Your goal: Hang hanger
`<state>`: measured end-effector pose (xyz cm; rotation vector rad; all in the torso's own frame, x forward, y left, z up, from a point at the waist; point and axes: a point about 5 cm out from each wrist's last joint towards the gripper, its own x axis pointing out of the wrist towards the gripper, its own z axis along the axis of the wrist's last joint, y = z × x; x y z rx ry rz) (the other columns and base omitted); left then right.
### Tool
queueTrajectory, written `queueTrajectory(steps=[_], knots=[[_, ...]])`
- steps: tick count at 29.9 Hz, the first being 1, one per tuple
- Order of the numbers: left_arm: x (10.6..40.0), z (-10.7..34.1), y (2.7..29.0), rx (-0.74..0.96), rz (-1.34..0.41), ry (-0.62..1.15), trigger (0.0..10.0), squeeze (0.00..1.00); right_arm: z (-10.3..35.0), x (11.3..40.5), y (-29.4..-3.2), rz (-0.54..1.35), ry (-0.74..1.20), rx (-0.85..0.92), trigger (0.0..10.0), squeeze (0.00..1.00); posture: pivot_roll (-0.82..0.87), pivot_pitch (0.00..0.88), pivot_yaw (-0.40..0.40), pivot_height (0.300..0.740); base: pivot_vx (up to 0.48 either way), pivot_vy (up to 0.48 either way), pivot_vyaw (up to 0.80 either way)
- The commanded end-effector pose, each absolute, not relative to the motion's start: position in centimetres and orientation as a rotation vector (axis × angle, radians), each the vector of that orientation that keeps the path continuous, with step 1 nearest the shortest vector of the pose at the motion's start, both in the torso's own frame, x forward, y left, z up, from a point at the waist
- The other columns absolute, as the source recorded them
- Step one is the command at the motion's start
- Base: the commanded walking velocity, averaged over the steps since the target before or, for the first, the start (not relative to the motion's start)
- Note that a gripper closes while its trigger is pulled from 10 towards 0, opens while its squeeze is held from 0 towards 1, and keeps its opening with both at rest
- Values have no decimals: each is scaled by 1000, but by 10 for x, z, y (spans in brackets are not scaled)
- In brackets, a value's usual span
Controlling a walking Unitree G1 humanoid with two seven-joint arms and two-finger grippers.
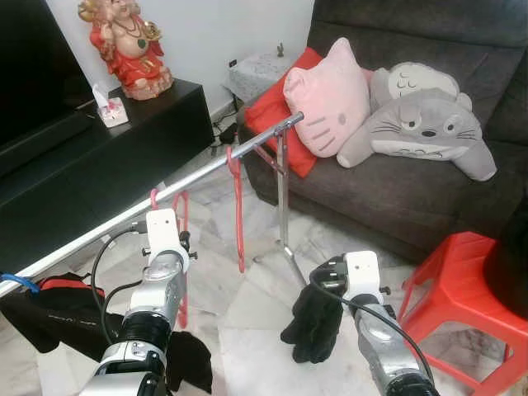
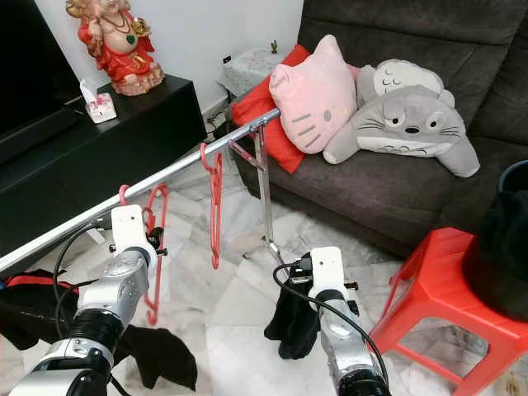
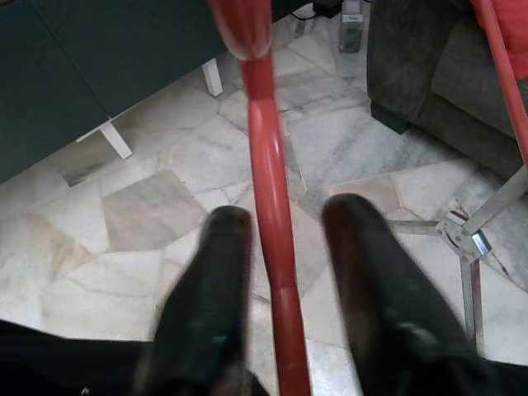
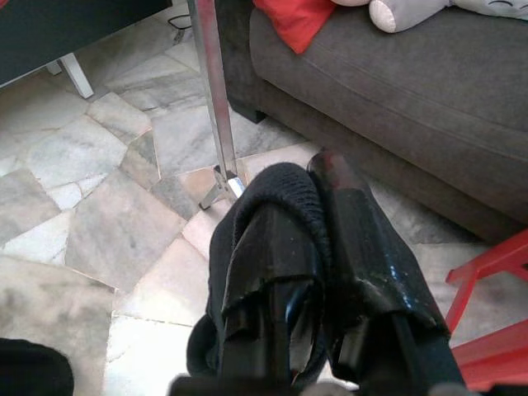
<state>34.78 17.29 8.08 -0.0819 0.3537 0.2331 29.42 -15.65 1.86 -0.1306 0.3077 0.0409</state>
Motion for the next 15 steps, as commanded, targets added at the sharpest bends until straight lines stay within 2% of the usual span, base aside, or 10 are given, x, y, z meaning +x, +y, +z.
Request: queueTrajectory(steps=[1,15], knots=[[347,80,178,-96,242,354,0,0,26,299,-151,49,271,-127,10000,0,-161,0,138,732,0,0,0],[346,79,179,-74,244,354,0,0,25,298,-150,49,272,-127,10000,0,-165,0,144,732,0,0,0]])
